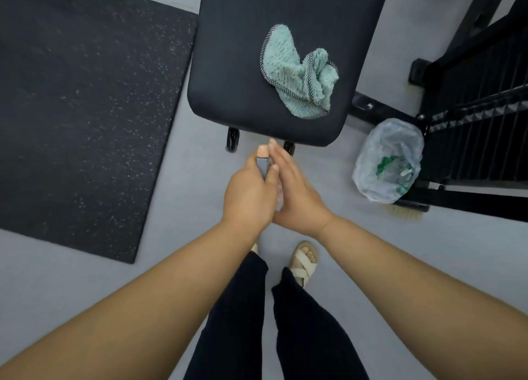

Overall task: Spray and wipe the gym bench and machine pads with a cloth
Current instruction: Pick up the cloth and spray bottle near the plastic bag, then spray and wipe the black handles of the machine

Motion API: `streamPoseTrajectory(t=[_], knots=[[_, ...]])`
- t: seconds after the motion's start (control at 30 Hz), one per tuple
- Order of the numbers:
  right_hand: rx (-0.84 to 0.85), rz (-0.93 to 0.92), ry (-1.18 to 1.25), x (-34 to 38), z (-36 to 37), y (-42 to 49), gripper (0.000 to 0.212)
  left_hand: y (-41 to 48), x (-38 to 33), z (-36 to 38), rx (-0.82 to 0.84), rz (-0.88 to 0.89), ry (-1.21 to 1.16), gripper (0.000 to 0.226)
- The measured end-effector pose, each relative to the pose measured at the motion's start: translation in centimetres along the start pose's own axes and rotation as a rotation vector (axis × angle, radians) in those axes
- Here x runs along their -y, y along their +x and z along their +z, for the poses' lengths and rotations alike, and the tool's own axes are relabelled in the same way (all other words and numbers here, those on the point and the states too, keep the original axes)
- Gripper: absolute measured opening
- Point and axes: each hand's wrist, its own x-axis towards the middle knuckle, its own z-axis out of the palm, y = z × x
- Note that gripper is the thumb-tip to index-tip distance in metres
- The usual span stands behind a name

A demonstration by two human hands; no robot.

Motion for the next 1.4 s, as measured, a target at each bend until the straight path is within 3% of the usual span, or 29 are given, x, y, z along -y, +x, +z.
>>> streamPoseTrajectory(t=[0.2,0.4,0.53,0.6,0.73,0.83,0.97,1.1,1.23,1.4], knots=[[-0.174,0.094,0.104,-2.7,3.4,-1.0,0.060,-0.4,3.1,5.3,0.015,-0.054,-0.005,0.031],[-0.276,0.139,0.286,-11.2,9.5,0.3,0.051,5.2,10.6,7.4,0.204,0.120,0.033,0.035],[-0.269,0.245,0.380,-17.0,13.9,3.9,0.040,14.6,19.0,8.1,0.075,-0.056,0.048,0.030],[-0.228,0.250,0.431,-18.7,15.8,5.8,0.038,18.4,21.3,8.9,0.072,-0.128,-0.027,0.042],[-0.170,0.255,0.555,-22.2,19.0,10.1,0.037,25.3,23.5,11.6,0.025,0.015,-0.180,0.065],[-0.166,0.222,0.619,-24.0,20.6,12.6,0.036,28.4,24.1,11.7,-0.070,0.150,-0.240,0.059],[-0.207,0.130,0.615,-25.6,22.3,14.2,0.031,29.6,24.7,10.5,-0.095,0.347,-0.126,0.048],[-0.234,0.046,0.507,-25.5,22.4,14.3,0.019,28.7,24.5,9.4,-0.078,0.335,-0.004,0.064],[-0.278,-0.018,0.388,-24.8,22.0,14.4,0.013,27.6,25.0,9.3,-0.049,0.373,-0.030,0.066],[-0.296,-0.008,0.431,-24.2,21.6,13.9,0.019,27.4,25.0,9.2,-0.070,0.397,-0.028,0.067]])
